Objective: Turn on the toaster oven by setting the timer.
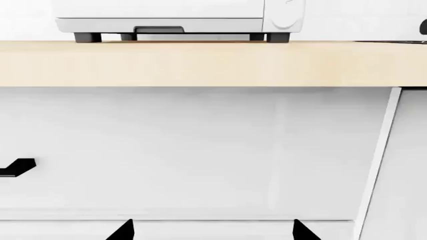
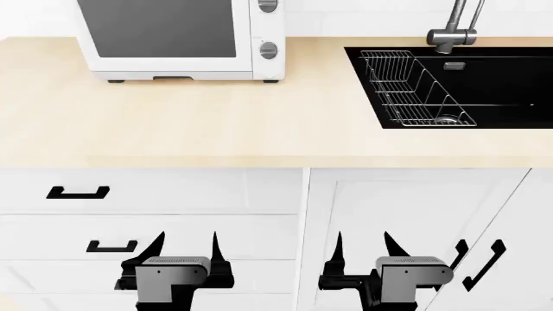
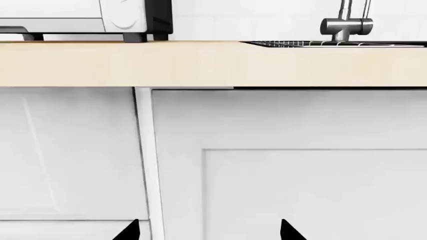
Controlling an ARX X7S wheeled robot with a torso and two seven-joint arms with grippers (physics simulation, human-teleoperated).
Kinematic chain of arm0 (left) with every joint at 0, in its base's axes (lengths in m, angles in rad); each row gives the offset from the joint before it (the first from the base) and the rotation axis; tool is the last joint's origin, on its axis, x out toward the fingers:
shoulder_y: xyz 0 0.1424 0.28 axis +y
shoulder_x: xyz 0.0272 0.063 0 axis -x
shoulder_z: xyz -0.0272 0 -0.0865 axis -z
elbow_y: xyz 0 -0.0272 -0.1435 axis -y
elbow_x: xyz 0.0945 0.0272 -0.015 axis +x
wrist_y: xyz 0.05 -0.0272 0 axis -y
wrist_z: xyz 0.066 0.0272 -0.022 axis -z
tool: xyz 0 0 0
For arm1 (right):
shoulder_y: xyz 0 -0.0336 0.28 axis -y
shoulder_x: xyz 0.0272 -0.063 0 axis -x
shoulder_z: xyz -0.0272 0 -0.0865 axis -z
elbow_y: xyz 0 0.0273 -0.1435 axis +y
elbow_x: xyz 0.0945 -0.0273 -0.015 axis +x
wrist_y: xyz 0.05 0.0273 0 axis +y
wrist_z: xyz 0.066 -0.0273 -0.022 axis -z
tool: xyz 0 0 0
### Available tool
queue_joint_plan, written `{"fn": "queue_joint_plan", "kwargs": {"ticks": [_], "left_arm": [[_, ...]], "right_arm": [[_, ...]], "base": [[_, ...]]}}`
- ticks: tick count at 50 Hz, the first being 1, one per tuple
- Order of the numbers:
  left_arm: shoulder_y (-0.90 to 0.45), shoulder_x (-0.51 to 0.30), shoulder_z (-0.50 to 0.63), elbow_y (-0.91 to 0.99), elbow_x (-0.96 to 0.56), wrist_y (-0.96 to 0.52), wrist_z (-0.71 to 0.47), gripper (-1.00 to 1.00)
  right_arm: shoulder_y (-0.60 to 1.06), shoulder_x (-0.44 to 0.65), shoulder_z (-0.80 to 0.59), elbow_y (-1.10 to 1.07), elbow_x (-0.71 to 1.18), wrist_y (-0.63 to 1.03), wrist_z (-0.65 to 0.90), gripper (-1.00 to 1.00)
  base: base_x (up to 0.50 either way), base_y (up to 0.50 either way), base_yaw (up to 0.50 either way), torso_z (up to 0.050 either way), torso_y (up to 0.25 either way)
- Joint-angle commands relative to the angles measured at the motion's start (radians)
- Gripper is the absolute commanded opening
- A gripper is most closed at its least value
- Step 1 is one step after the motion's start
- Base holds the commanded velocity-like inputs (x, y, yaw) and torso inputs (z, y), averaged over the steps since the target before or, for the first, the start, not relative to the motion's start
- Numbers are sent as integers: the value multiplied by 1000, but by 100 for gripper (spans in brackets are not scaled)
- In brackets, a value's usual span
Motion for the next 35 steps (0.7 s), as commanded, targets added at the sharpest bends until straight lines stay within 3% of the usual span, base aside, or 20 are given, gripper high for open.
{"fn": "queue_joint_plan", "kwargs": {"ticks": [1, 20, 31, 35], "left_arm": [[-1, -16, 22, 1, -15, 0, -16, 100], [7, -62, 69, 21, -52, -5, -77, 100], [-6, -125, 48, 488, -138, -505, -89, 100], [-49, -130, 1, 610, -192, -634, -108, 100]], "right_arm": [[-3, 15, -16, -15, 39, 18, 6, 100], [4, 64, -68, -26, 59, 41, 73, 100], [49, 121, -28, -467, 123, 521, 106, 100], [86, 148, -15, -586, 132, 627, 117, 100]], "base": [[0, 0, 0, 0, 0], [0, 0, 0, 0, 0], [0, 0, 0, 0, 0], [0, 0, 0, 0, 0]]}}
